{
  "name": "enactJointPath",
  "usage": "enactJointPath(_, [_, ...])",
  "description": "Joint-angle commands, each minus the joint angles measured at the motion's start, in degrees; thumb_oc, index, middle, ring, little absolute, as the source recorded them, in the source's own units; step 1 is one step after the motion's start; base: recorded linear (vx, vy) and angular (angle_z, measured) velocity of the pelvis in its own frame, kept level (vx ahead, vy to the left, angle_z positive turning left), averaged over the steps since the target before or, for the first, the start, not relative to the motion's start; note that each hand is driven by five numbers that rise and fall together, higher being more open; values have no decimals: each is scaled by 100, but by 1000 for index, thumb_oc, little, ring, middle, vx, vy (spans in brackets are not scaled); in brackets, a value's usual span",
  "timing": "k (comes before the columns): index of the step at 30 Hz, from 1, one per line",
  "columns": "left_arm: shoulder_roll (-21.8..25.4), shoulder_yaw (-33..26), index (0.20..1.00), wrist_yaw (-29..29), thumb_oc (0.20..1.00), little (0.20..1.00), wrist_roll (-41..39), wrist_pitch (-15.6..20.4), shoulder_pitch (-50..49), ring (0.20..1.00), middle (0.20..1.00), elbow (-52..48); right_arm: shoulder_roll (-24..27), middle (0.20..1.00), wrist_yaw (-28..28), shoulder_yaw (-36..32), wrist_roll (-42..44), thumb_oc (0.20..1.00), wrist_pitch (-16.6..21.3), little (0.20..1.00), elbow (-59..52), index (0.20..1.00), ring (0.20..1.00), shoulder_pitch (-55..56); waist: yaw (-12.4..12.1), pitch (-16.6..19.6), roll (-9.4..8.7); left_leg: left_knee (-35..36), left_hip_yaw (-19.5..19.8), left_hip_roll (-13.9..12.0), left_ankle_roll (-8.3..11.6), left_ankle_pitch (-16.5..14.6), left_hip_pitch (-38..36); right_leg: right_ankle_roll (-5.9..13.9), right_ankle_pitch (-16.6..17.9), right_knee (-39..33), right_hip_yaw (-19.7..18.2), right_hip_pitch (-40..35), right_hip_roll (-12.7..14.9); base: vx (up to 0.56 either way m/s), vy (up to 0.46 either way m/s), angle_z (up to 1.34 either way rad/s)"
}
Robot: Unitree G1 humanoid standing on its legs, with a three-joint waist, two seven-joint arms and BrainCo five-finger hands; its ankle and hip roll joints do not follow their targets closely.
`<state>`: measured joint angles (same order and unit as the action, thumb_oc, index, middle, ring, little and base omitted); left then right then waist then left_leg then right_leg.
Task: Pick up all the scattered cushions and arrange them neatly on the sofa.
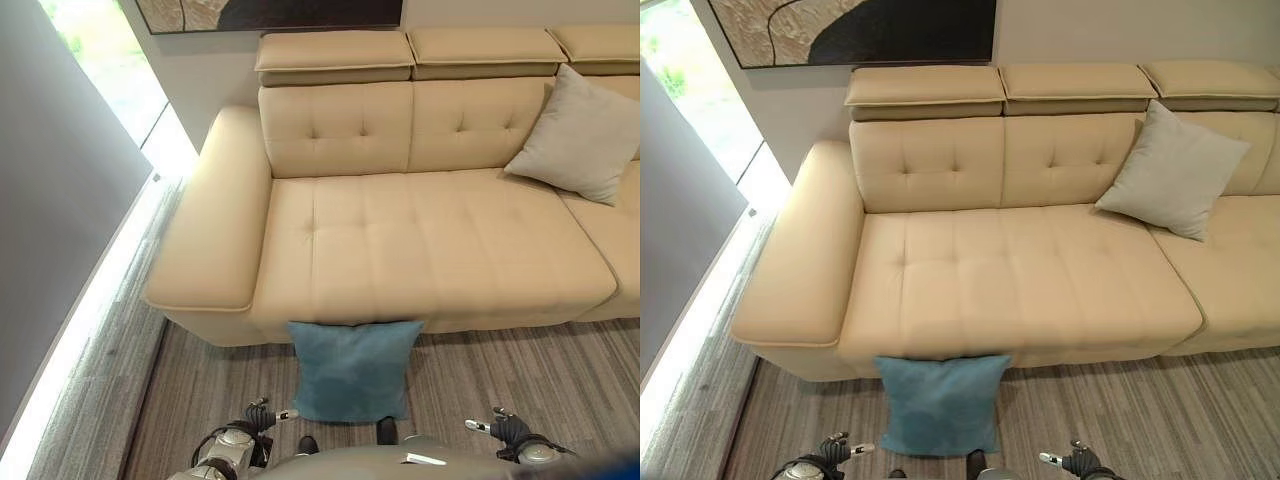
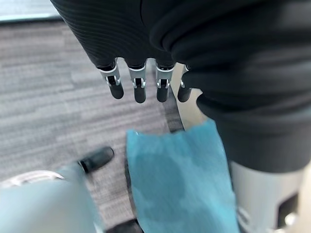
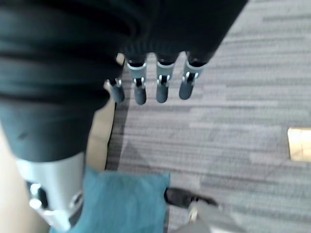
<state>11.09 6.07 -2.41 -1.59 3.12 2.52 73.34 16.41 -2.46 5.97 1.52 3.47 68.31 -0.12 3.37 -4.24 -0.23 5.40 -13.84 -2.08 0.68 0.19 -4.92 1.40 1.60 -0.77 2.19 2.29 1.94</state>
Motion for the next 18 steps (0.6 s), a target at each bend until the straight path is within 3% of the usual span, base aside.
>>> enactJointPath(1, [151, -178, 1000, -13, 1000, 1000, -47, 79, 12, 1000, 1000, 44, 72, 1000, -46, 34, 95, 1000, 58, 1000, -91, 1000, 1000, -277, -189, -47, -270, -660, 211, 86, 46, -426, 189, 482, 668, 177, -39, 12, 360, -43, 148, -33])
enactJointPath(5, [240, -251, 1000, -36, 1000, 1000, -62, 72, 34, 1000, 1000, 70, 16, 1000, -45, 50, 115, 1000, 81, 1000, -191, 1000, 1000, -341, -219, -103, -265, -607, 146, 156, -24, -474, 198, 617, 848, 265, -98, 229, 457, -61, 123, -43])
enactJointPath(9, [319, -239, 1000, -29, 1000, 1000, -51, 69, 126, 1000, 1000, 35, -34, 1000, -23, 64, 155, 1000, 97, 1000, -248, 1000, 1000, -379, -220, -104, -219, -557, 235, 203, -69, -418, 286, 546, 665, 464, -3, 238, 393, -48, 73, -12])
enactJointPath(11, [305, -274, 1000, 0, 1000, 1000, -105, 99, 91, 1000, 1000, 14, -34, 1000, -52, 30, 147, 1000, 144, 1000, -291, 1000, 1000, -314, -250, -26, -220, -556, 303, 233, 17, -336, 317, 520, 595, 258, 215, 95, 398, 24, -18, 9])
enactJointPath(18, [216, -412, 1000, 9, 1000, 1000, -201, 108, 70, 1000, 1000, -58, 38, 1000, -84, -85, 209, 1000, 160, 1000, -354, 1000, 1000, -231, -199, 18, -257, -536, 385, 296, 40, -381, 223, 541, 717, 36, 250, -51, 403, 56, -26, 15])
